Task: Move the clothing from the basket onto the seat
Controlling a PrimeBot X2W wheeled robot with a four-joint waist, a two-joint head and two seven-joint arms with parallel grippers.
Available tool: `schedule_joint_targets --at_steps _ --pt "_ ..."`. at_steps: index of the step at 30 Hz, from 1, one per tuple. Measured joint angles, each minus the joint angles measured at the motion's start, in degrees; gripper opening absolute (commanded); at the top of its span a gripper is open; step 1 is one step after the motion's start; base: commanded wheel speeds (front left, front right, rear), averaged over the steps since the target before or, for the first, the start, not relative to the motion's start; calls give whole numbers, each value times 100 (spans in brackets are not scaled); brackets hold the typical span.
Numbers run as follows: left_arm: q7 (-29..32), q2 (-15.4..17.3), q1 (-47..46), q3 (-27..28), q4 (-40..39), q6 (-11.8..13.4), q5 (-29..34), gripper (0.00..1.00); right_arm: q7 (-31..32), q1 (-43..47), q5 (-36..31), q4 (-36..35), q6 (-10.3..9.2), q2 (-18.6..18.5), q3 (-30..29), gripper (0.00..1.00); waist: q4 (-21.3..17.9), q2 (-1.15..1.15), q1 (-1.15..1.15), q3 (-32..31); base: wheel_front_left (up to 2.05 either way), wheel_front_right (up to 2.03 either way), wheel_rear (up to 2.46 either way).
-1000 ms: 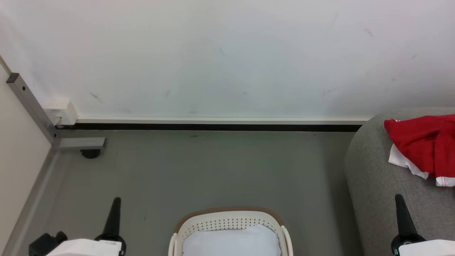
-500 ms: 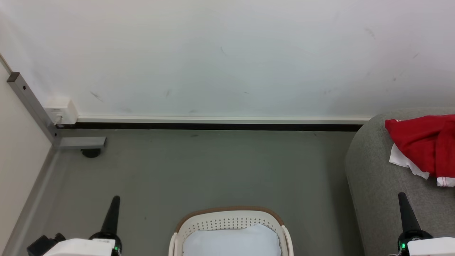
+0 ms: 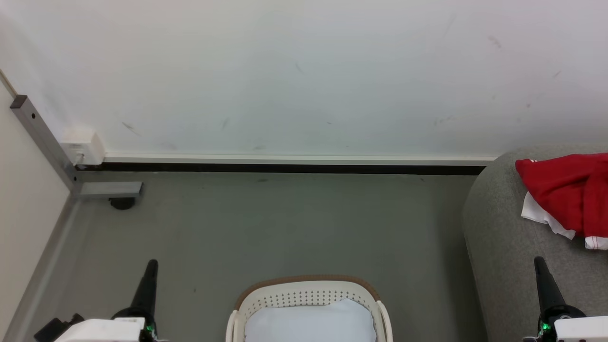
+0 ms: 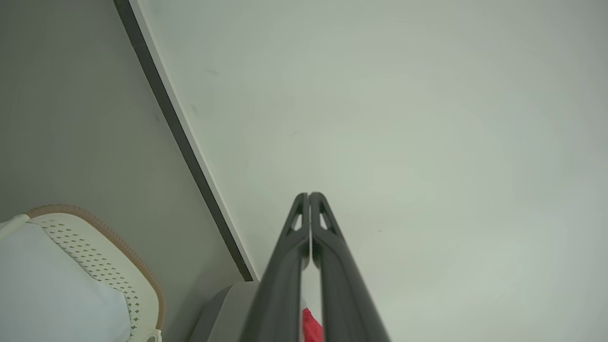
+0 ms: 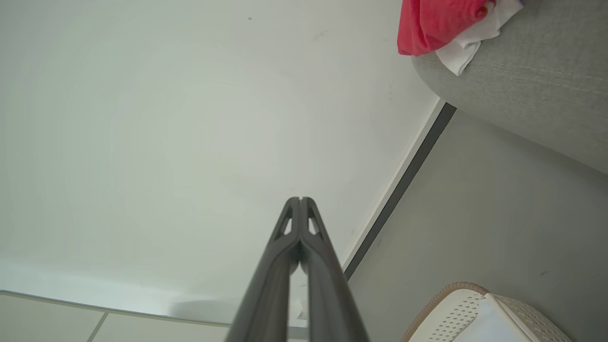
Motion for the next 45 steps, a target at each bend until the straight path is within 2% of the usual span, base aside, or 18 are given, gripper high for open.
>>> schedule_joint_targets --at_steps 28,45 --pt "309 -51 -34 151 -60 0 -1091 0 321 -101 1038 26 0 5 -188 0 26 0 0 23 0 0 0" --pt "330 -54 -38 165 -68 -1 -1163 0 369 -106 1114 31 0 20 -234 0 29 0 0 25 0 0 0"
